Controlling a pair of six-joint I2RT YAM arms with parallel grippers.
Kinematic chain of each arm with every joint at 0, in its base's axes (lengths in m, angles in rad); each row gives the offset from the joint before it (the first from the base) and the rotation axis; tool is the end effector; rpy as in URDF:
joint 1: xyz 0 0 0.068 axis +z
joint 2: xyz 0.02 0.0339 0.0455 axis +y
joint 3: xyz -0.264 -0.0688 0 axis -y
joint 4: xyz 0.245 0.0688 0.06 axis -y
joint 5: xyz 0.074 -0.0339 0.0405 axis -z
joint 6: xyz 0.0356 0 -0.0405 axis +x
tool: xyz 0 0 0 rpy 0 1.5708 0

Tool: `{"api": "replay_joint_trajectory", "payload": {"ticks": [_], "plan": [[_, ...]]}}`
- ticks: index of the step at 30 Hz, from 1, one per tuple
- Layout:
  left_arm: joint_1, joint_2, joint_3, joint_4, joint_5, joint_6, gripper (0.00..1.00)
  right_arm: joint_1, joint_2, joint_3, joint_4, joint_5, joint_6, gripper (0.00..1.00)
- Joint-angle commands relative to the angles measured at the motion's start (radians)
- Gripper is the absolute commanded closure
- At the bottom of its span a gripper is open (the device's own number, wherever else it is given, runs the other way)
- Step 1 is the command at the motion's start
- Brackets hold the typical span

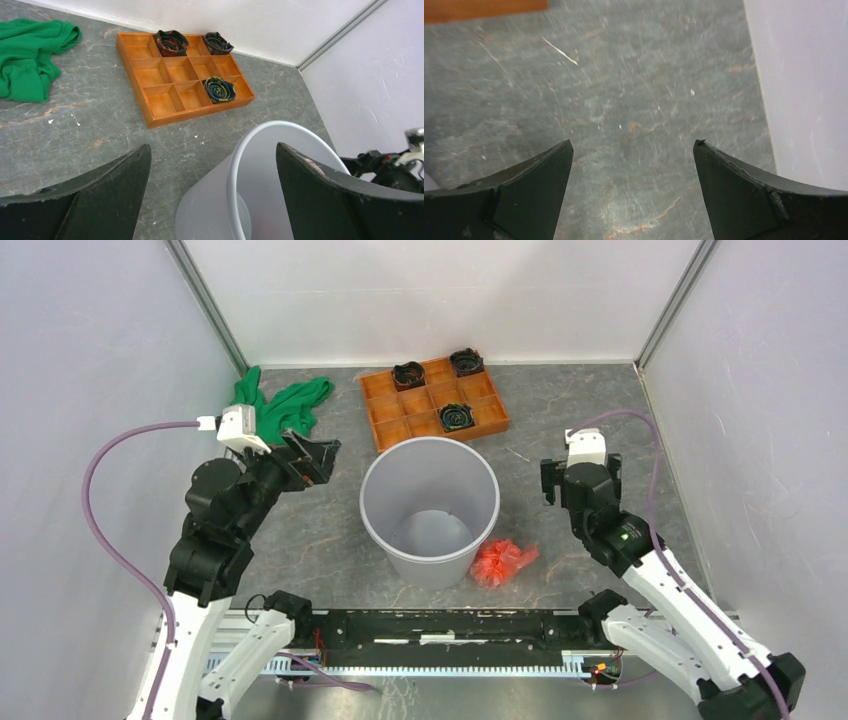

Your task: Put the trash bags into the trash bin

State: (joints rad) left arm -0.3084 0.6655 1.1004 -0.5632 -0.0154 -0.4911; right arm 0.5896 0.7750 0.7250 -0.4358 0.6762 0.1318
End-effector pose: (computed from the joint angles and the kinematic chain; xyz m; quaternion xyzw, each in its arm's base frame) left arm 0.1125 -0.0353 0.4201 -0.0736 0.7474 -0.2517 0.6105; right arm 0.1529 0.0755 0.2984 -0.0165 0.8257 -0.0939 0.5560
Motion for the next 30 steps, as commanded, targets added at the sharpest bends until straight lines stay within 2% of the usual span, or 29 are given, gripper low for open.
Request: {"api": "replay_joint_trajectory", "payload": {"ticks": [1,5,14,17,22,25,30], "plan": [[0.009,-0.039,-0.048,0.067,0.051,0.047,0.00,-0.179,-0.013,-0.052,-0.023,-0.295,0.069,0.02],[0.010,-0.035,-0.062,0.078,0.088,0.028,0.00,-0.214,-0.079,-0.067,-0.052,-0.499,0.064,0.02],[0.010,-0.019,-0.092,0.144,0.185,-0.013,0.00,-0.213,-0.093,0.069,-0.366,-0.811,-0.031,0.02],[0.010,-0.019,-0.102,0.159,0.217,-0.023,0.00,-0.210,-0.072,0.068,-0.438,-0.921,-0.054,0.02],[0.009,-0.004,-0.105,0.173,0.297,-0.046,0.00,-0.197,-0.105,-0.059,-0.412,-1.127,-0.033,0.02],[0.009,0.006,-0.096,0.173,0.348,-0.056,0.00,-0.195,-0.120,-0.114,-0.374,-1.169,-0.008,0.02],[0.010,0.012,-0.097,0.178,0.367,-0.067,0.00,-0.196,-0.147,-0.265,-0.164,-1.194,0.149,0.02]]}}
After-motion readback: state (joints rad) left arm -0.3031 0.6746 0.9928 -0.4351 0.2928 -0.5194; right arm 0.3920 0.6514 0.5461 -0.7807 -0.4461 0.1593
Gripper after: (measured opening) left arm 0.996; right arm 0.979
